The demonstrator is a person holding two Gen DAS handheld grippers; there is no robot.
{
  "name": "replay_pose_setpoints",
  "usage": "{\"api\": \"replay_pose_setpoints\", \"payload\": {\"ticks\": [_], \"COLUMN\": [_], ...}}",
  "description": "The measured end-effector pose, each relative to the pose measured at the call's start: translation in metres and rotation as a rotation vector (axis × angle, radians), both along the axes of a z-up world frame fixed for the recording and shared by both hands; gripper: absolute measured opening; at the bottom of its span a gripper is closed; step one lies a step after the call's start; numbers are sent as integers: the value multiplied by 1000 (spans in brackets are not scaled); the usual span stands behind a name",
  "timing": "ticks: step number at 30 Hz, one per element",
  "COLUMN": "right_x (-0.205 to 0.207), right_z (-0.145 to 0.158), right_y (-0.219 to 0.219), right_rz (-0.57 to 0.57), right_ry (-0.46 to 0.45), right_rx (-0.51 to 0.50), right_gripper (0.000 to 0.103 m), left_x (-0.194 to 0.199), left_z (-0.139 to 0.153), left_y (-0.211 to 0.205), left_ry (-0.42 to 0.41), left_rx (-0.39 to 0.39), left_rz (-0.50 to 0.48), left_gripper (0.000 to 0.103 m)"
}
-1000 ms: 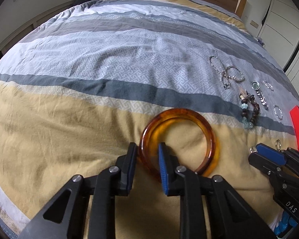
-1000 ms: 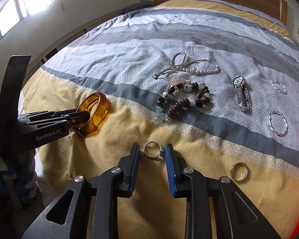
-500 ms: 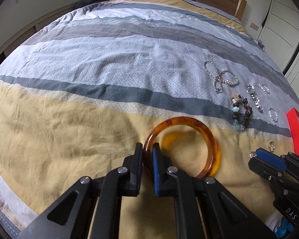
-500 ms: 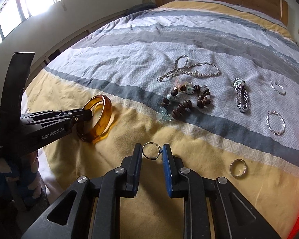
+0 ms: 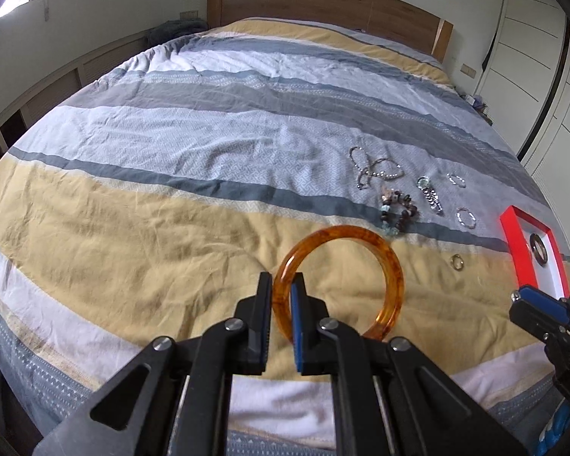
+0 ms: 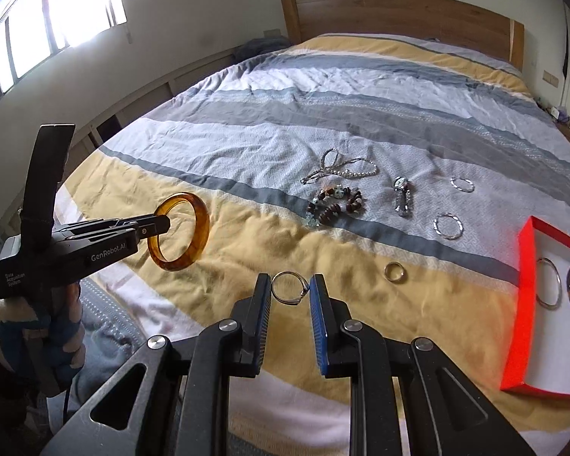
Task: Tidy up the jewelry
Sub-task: 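Carry the silver ring and amber bangle over the red box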
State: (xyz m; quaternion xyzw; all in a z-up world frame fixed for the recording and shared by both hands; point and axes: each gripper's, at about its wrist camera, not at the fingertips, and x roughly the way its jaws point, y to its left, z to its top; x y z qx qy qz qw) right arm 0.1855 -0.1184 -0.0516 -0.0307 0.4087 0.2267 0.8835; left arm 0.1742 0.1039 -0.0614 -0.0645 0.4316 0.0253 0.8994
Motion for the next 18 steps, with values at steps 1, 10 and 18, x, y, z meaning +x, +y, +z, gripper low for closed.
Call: {"api": "replay_pose_setpoints", "payload": {"ticks": [1,10,18], "right_x": [-9,-81,-129], "right_z": [5,44,64], "right_y": [-4,-46,-102], "right_rz": [-7,-80,-180], "right_ry": [-7,-98,-173], "right_rx": [0,10,35], "right_gripper": [21,21,21], "left_x": [-7,-63,-92], "left_z": [6,45,69], "left_y": [-1,-23,-62], "left_ry": [-10,-80,-110], "left_rx": [2,2,-8], "left_rz": [-2,-39,-111], "left_gripper": [8,8,8]}}
